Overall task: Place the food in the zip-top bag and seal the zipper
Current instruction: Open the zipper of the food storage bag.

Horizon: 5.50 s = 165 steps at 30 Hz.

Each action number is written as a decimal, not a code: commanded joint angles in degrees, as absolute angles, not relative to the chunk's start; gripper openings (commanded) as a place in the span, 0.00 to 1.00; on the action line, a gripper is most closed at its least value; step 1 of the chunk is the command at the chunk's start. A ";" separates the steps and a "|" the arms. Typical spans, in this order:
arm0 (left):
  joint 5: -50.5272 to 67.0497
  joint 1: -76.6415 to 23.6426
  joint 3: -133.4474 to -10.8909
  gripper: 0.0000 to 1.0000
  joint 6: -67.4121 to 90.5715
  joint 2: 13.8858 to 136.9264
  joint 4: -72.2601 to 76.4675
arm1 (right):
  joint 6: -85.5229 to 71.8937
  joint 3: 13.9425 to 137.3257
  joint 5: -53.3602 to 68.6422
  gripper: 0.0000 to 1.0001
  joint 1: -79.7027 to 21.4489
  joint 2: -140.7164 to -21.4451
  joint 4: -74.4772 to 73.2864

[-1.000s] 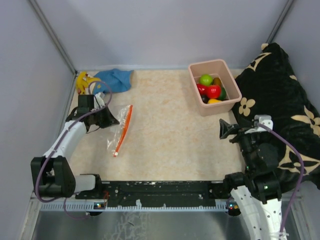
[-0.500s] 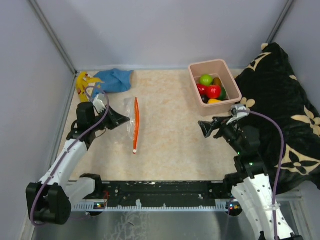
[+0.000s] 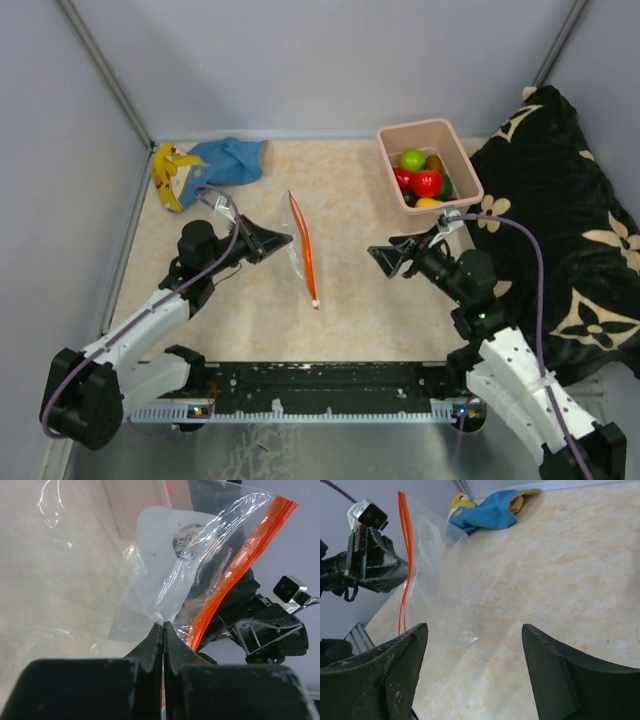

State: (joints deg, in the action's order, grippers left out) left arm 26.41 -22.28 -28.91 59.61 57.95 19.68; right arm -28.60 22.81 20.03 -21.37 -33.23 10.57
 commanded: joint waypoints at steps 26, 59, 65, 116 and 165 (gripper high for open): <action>19.94 -30.58 -32.07 0.00 62.08 64.99 30.98 | -34.63 31.35 14.81 0.52 -39.92 -59.66 34.95; 17.94 -33.15 -32.04 0.00 60.93 66.65 30.41 | -37.35 30.48 15.74 0.30 -40.52 -61.74 37.03; 18.14 -33.22 -31.82 0.00 61.29 66.45 30.44 | -37.24 29.86 14.51 0.29 -40.54 -61.49 36.33; 20.30 -35.13 -28.07 0.00 67.90 65.94 38.33 | -36.60 26.77 14.26 0.23 -40.61 -65.48 37.79; -25.01 -60.03 -52.70 0.64 32.14 70.98 -3.54 | -34.69 42.98 -2.29 0.00 -44.91 -59.31 1.52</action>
